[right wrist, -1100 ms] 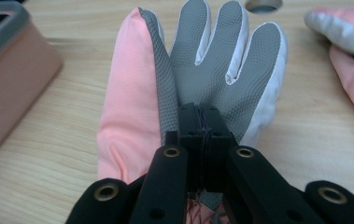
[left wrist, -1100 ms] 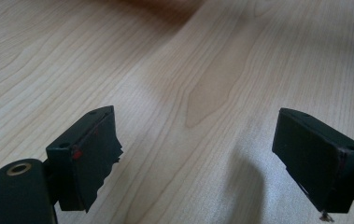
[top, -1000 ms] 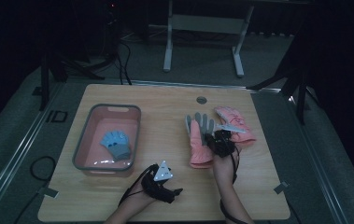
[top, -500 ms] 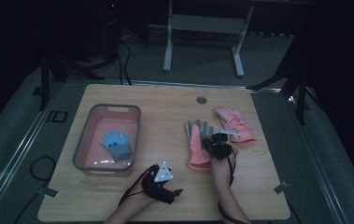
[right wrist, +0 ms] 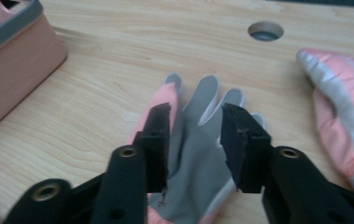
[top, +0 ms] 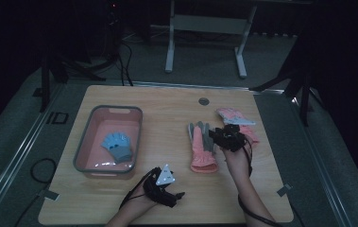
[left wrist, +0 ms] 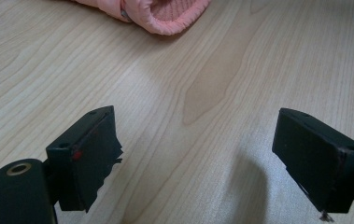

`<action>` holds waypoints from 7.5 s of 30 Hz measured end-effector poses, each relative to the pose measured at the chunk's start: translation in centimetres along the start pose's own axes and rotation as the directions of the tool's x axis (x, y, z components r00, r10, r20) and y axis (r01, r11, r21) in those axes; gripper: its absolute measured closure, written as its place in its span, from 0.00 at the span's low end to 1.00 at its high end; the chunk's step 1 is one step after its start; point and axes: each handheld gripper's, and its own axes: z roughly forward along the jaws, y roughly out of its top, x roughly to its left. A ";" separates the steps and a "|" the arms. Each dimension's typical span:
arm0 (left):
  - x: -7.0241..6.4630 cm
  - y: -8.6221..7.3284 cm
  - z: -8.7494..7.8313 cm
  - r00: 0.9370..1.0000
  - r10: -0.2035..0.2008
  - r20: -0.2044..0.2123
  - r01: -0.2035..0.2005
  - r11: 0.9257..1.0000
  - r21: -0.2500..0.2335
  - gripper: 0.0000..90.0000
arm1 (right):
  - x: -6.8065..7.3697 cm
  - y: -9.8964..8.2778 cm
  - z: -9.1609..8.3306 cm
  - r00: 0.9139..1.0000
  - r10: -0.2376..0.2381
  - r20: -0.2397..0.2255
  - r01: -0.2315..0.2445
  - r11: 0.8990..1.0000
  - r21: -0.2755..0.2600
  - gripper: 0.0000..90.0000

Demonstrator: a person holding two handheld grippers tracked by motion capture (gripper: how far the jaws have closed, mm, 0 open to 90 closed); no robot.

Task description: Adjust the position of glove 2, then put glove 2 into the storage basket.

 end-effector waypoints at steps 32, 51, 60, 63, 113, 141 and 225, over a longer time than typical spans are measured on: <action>-0.4 0.0 0.0 1.000 0.015 -0.001 -0.015 1.000 -0.008 0.16 | -14.6 1.8 3.4 0.995 -0.054 0.080 0.048 0.996 0.075 0.65; -0.4 0.0 0.0 1.000 0.016 0.006 -0.016 1.000 -0.007 0.16 | -14.3 -0.5 5.3 0.992 0.004 0.127 -0.020 0.993 0.121 0.97; -0.5 -0.1 -0.1 1.000 0.009 0.010 -0.008 1.000 -0.012 0.16 | -11.3 1.3 0.3 0.982 0.036 0.186 -0.052 0.995 0.083 0.97; -0.6 0.0 0.0 1.000 0.019 0.007 -0.019 1.000 -0.005 0.16 | -10.6 1.3 -1.2 0.976 0.036 0.214 -0.054 0.996 0.078 0.97; -0.7 0.0 0.1 1.000 0.024 0.009 -0.024 1.000 -0.007 0.16 | -9.7 -4.7 -5.3 0.995 0.051 0.090 -0.060 0.992 0.107 0.66; -0.8 -0.1 0.0 1.000 0.026 -0.002 -0.026 1.000 -0.008 0.16 | -10.5 -6.2 -2.1 0.998 0.031 0.050 -0.042 0.972 0.230 0.98; -1.2 2.1 -1.3 1.000 0.021 -0.005 -0.021 1.000 -0.021 0.16 | -1.4 -0.2 -5.9 0.983 -0.165 -0.084 0.160 0.985 -0.066 0.16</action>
